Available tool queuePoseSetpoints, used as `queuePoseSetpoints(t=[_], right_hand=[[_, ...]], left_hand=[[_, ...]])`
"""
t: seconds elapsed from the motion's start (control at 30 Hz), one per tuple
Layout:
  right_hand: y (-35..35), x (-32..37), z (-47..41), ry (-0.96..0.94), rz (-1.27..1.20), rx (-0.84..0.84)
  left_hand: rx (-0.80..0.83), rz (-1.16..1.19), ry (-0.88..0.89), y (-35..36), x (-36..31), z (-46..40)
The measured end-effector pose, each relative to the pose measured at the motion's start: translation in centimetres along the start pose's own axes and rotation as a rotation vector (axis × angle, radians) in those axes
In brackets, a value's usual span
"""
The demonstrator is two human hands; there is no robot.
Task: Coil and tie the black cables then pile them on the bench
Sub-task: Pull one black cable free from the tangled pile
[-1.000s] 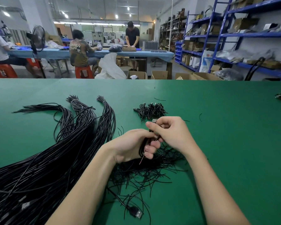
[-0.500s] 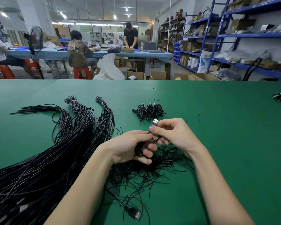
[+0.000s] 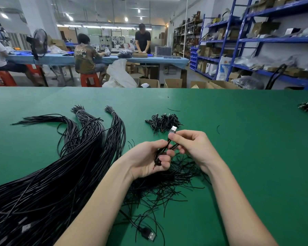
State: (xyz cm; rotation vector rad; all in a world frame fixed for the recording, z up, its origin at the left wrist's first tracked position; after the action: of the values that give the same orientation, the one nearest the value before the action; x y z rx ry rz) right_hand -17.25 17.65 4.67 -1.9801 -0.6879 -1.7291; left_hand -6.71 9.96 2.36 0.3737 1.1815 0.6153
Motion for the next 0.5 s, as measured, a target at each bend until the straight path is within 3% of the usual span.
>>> queuePoseSetpoints(t=[0.17, 0.3, 0.5], right_hand=[[0.1, -0.5, -0.4, 0.050, -0.070, -0.085], [0.0, -0.3, -0.5, 0.025, -0.048, -0.139], [0.0, 0.1, -0.3, 0.021, -0.005, -0.185]], left_hand=[[-0.116, 0.028, 0.131, -1.0, -0.6, -0.9], [-0.202, -0.134, 0.212, -1.8, -1.1, -0.8], [-0.330, -0.142, 0.337, -2.5, -1.5, -0.8]])
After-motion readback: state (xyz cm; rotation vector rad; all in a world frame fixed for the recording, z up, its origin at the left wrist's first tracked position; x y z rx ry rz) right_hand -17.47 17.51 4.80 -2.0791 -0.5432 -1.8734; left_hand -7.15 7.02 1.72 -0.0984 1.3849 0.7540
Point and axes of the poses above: each hand's wrist, its own z-axis away from the middle knuckle, its own y-axis out of the palm, x = y × z, the point moved 7 cm from there along -z, towards the middle knuckle, and after that the axes turned 7 degrees about -x, right-handed, at the moved point
